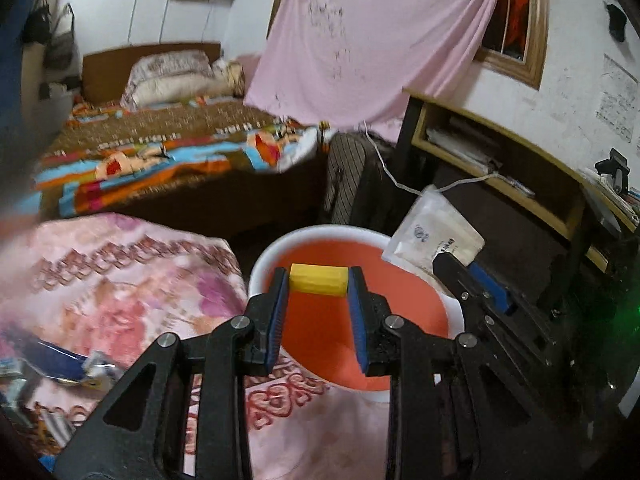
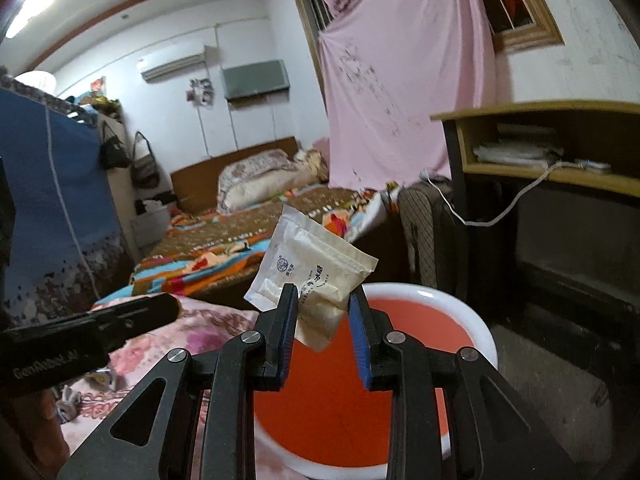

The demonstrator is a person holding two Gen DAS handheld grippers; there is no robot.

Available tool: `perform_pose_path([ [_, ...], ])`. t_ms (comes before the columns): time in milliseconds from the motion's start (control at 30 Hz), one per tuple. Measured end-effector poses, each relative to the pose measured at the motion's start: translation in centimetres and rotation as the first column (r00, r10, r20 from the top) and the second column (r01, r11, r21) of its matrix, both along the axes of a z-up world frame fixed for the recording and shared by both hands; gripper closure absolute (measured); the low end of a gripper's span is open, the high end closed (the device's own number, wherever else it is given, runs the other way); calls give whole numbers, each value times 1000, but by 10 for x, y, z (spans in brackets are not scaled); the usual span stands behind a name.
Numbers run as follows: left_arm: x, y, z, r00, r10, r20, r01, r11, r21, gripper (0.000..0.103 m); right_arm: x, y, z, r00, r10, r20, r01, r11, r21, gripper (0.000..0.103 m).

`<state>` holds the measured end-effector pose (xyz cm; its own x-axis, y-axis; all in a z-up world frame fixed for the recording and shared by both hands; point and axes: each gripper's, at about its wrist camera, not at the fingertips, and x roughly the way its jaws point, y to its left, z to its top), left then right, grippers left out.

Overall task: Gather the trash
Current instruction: 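Carry both items over the orange basin and open both tools to drop them, then move both open tools back over the trash on the quilt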

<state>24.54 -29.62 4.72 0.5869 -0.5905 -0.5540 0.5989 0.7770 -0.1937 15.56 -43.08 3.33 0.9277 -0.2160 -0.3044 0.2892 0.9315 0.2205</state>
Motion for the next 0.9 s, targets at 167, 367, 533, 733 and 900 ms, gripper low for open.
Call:
perform_pose_path([
  [167, 9, -13, -8, 998, 6, -69, -6, 1000, 8, 89, -2, -7, -6, 999, -8, -33, 9, 999, 33, 78],
  [367, 13, -16, -12, 994, 5, -111, -5, 1000, 2, 80, 4, -13, -7, 999, -10, -53, 13, 998, 55, 75],
  [533, 9, -4, -11, 994, 35, -99, -36, 999, -13, 75, 2, -12, -5, 999, -9, -41, 12, 998, 60, 66],
  [733, -3, 29, -2, 991, 129, -23, -130, 990, -45, 63, -5, -1, 6, 1000, 13, 28, -13, 999, 31, 57],
  [900, -23, 69, 10, 966, 245, 80, -238, 967, -87, 45, -13, 16, 17, 994, 49, 100, -49, 999, -4, 49],
])
